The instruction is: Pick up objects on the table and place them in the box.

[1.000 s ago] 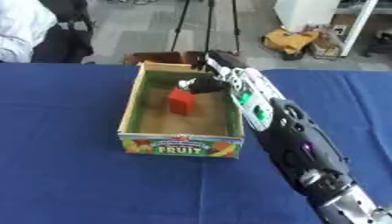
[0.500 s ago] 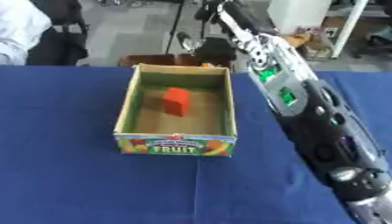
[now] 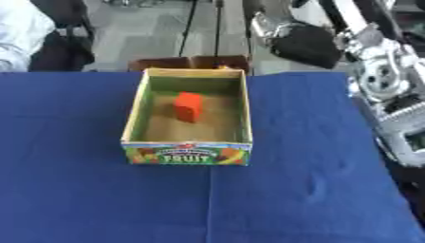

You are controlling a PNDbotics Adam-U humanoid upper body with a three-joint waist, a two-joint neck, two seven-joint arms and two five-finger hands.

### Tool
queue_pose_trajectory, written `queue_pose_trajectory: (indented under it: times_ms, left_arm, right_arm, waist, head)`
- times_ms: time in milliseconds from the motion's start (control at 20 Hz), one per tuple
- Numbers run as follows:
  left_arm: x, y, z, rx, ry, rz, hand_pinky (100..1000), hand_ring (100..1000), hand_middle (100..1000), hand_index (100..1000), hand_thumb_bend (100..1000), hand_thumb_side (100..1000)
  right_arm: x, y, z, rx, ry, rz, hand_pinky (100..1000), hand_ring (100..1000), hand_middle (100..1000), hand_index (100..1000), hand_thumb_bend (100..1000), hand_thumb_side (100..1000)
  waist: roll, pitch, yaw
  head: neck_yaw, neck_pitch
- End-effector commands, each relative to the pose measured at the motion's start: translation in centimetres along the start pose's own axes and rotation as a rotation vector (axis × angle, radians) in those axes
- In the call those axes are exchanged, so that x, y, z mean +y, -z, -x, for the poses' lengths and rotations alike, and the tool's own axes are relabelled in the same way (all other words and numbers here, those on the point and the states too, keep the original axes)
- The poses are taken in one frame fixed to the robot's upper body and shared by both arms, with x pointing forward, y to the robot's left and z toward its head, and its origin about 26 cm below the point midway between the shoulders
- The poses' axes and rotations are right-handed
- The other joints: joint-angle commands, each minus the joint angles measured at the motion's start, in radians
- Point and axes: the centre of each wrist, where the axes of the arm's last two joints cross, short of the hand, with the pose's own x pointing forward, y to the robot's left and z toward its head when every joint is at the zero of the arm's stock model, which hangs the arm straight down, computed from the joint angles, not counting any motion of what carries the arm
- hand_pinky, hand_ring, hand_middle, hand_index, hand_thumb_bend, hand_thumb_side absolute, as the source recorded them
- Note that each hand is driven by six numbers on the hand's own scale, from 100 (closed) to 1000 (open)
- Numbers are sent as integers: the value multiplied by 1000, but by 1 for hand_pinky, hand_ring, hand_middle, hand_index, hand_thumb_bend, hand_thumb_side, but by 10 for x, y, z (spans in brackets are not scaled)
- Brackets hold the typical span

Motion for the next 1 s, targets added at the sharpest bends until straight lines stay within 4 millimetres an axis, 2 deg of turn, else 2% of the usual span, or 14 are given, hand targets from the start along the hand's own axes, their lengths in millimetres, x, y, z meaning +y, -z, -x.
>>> queue_pose_trajectory:
  times_ms: [50, 150, 200, 300, 400, 650, 1000]
  left_arm:
    - [6, 6, -2, -35, 21, -9, 860, 925, 884, 985, 115, 1000]
    - [7, 6, -2, -38, 22, -11, 860, 926, 884, 985, 117, 1000]
    - [7, 6, -2, -39, 22, -12, 860, 926, 884, 985, 117, 1000]
    - [7, 6, -2, -40, 23, -14, 861, 927, 885, 986, 119, 1000]
    - [7, 6, -2, -43, 23, -18, 861, 927, 886, 986, 121, 1000]
    - [7, 5, -1, -45, 23, -26, 861, 927, 887, 987, 127, 1000]
    - [7, 2, -1, -47, 14, -40, 860, 926, 886, 987, 133, 1000]
  right_arm:
    - [-18, -4, 2, -112, 74, 206, 619, 741, 708, 778, 100, 711]
    - [-18, -12, 9, -179, 125, 305, 640, 762, 739, 797, 100, 771]
    - [-17, -16, 12, -211, 143, 337, 640, 762, 739, 797, 100, 771]
    - [-15, -22, 16, -287, 160, 382, 671, 791, 770, 818, 100, 917]
    - [-13, -29, 21, -355, 165, 431, 700, 809, 786, 830, 100, 998]
    - [-3, -46, 30, -447, 161, 529, 740, 825, 799, 843, 100, 1000]
    - [14, -67, 37, -452, 177, 545, 731, 803, 786, 833, 100, 1000]
  waist:
    - [18, -43, -8]
    - [23, -45, -16]
    - [25, -46, -18]
    - [31, -50, -27]
    - [35, -53, -34]
    - [41, -56, -39]
    - [36, -52, -48]
  head:
    - [23, 18]
    - [29, 23]
    - [31, 25]
    - [37, 36]
    - [41, 46]
    - [47, 61]
    - [65, 52]
